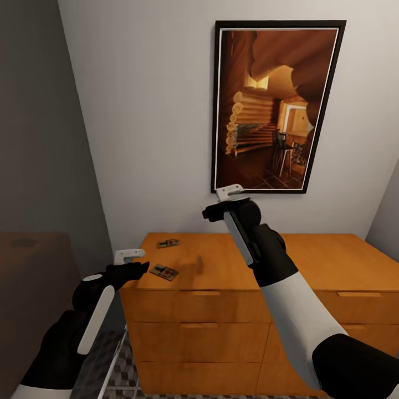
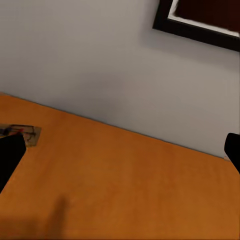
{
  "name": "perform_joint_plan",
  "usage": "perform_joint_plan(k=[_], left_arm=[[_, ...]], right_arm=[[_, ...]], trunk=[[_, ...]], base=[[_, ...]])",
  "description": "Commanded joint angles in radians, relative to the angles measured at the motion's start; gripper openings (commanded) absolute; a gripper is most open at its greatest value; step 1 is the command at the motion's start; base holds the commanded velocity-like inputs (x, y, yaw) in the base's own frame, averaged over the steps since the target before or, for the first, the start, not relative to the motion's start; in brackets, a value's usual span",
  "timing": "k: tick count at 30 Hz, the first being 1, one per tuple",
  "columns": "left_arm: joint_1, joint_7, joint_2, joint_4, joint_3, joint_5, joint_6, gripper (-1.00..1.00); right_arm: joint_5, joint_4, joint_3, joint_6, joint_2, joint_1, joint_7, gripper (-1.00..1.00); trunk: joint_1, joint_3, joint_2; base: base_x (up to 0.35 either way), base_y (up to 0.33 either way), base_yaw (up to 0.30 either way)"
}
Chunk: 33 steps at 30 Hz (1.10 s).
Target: Take the four mousetraps from the cabinet in the bathroom and place them on the bathroom floor. Make sure all four end up on the same floor surface, and ensure that at least two of them are either under or directly next to the same bathroom sink.
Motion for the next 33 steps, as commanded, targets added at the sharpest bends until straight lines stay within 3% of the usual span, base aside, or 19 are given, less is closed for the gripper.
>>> perform_joint_plan(k=[1,9,14,20,33], left_arm=[[-0.001,0.010,0.003,-0.001,-0.002,0.011,0.004,1.00],[-0.001,0.010,0.023,-0.001,0.001,0.010,0.011,1.00],[-0.002,0.010,0.034,-0.001,0.016,0.011,0.013,1.00],[-0.002,0.010,0.041,-0.001,0.077,0.011,0.015,1.00],[-0.001,0.010,0.043,-0.001,0.112,0.011,0.016,1.00]], right_arm=[[-0.025,-0.001,0.004,0.003,0.000,-0.001,-0.011,1.00],[-0.119,-0.001,0.018,0.003,0.000,-0.001,-0.011,1.00],[-0.141,-0.001,0.037,0.003,0.000,-0.001,-0.011,1.00],[-0.167,-0.001,0.076,0.003,0.000,-0.001,-0.011,1.00],[-0.181,-0.001,0.088,0.003,0.000,-0.001,-0.011,1.00]], trunk=[[0.000,-0.001,-0.001],[0.000,-0.001,-0.001],[0.000,-0.001,-0.001],[0.000,-0.001,-0.001],[0.000,-0.001,-0.001]], base=[[0.012,0.000,0.000],[0.005,0.000,0.000],[0.001,0.000,0.000],[0.000,0.000,0.000],[0.000,0.000,0.000]])
